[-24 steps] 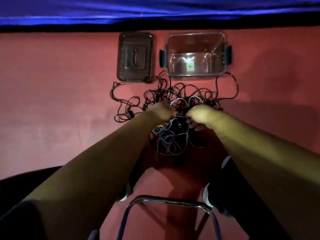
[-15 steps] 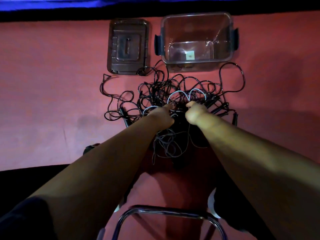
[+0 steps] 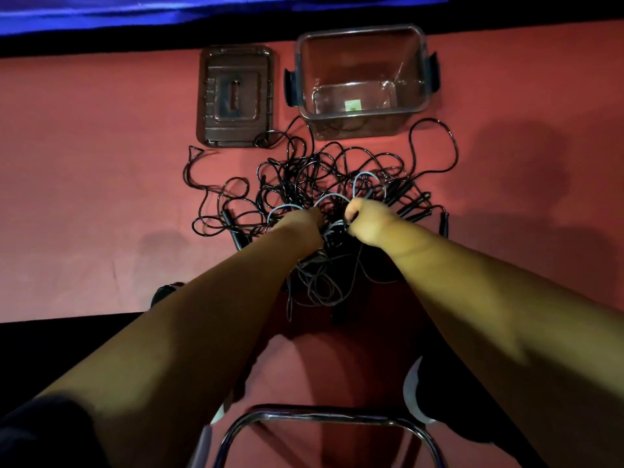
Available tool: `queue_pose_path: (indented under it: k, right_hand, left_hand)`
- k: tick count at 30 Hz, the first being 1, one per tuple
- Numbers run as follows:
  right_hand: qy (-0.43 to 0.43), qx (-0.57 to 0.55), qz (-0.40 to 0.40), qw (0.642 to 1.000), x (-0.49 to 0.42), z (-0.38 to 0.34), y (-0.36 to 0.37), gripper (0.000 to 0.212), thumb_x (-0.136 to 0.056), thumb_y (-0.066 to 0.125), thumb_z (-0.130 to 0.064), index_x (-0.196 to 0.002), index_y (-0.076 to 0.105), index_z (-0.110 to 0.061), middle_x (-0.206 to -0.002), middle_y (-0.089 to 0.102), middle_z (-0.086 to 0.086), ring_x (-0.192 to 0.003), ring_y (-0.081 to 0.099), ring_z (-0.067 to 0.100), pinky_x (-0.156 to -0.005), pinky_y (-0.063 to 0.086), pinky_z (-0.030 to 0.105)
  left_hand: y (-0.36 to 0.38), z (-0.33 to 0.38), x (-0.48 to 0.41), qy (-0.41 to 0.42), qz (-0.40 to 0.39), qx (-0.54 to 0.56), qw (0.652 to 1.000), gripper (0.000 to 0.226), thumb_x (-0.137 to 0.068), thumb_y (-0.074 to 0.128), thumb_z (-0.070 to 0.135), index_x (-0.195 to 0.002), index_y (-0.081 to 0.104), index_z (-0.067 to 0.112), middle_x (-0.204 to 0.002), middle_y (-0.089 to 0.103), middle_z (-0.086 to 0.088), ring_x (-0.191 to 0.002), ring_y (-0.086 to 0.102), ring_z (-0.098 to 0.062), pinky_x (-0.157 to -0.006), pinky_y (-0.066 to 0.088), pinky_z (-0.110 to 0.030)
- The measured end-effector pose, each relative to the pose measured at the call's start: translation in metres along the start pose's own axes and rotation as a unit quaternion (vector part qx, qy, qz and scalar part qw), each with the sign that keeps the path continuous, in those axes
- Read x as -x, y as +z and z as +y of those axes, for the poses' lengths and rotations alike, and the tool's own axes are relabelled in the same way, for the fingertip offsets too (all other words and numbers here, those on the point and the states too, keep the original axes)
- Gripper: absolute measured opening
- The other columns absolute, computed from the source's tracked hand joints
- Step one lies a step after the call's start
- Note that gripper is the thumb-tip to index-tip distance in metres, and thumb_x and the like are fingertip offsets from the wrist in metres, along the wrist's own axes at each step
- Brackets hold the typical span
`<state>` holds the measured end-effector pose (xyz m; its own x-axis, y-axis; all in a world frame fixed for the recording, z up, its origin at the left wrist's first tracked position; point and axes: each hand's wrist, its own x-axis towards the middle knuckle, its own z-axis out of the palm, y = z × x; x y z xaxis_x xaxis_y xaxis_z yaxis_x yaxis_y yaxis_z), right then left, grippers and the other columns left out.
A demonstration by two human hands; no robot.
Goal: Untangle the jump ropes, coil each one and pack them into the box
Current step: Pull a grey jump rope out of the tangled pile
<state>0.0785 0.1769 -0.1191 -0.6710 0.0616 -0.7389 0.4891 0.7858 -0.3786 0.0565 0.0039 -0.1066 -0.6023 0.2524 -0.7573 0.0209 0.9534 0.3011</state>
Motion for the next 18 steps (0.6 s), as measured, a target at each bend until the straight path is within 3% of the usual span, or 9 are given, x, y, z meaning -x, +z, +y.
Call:
queue_pose_path:
  k: [4,8,14,16,18]
  right_hand:
    - [-0.027,0.012,-0.021,0.999,0.011,-0.009,-0.029,0.033,-0.093,0.081,-0.018,-0.124,0.070,-0.016,-0.109,0.064,0.004,-0.103,0.063,0.025,-0.083,0.046,0.029]
    - [-0.033,-0.003,-0.030,0.999,0.024,-0.011,-0.052,0.030,-0.092,0.083,-0.029,-0.106,0.074,-0.005,-0.096,0.076,0.012,-0.086,0.070,0.028,-0.076,0.048,0.032]
    - [-0.048,-0.009,-0.045,0.998,0.056,-0.020,-0.082,0.008,-0.097,0.074,-0.019,-0.104,0.075,-0.014,-0.102,0.077,0.014,-0.079,0.066,0.022,-0.075,0.063,0.040]
    - [-0.068,-0.007,-0.042,0.997,0.071,-0.031,-0.094,0.009,-0.102,0.069,-0.024,-0.108,0.074,-0.019,-0.100,0.075,0.007,-0.079,0.065,0.019,-0.068,0.061,0.034]
    - [-0.089,-0.043,-0.050,0.994,0.091,-0.047,-0.106,0.011,-0.106,0.066,-0.029,-0.112,0.074,-0.024,-0.091,0.069,0.000,-0.074,0.062,0.015,-0.063,0.054,0.029]
  left_hand:
    - [-0.025,0.014,0.007,-0.001,0.041,-0.011,0.999,0.039,-0.095,0.069,0.025,-0.130,0.057,0.015,-0.117,0.069,-0.011,-0.105,0.068,-0.033,-0.087,0.059,-0.040]
    - [-0.052,0.021,0.020,0.012,0.092,0.017,0.996,0.039,-0.092,0.076,0.034,-0.122,0.061,0.014,-0.112,0.068,-0.009,-0.102,0.066,-0.029,-0.084,0.054,-0.033]
    - [-0.090,0.023,0.059,0.009,0.130,-0.016,0.991,0.032,-0.091,0.078,0.037,-0.116,0.069,0.017,-0.109,0.071,-0.006,-0.099,0.067,-0.026,-0.086,0.057,-0.035]
    - [-0.103,0.026,0.074,0.014,0.127,-0.045,0.991,0.028,-0.092,0.077,0.031,-0.116,0.072,0.018,-0.112,0.073,-0.006,-0.097,0.067,-0.025,-0.084,0.057,-0.033]
    - [-0.114,0.031,0.093,0.024,0.107,-0.042,0.993,0.040,-0.091,0.078,0.026,-0.130,0.069,0.024,-0.119,0.068,0.000,-0.097,0.066,-0.022,-0.083,0.056,-0.032]
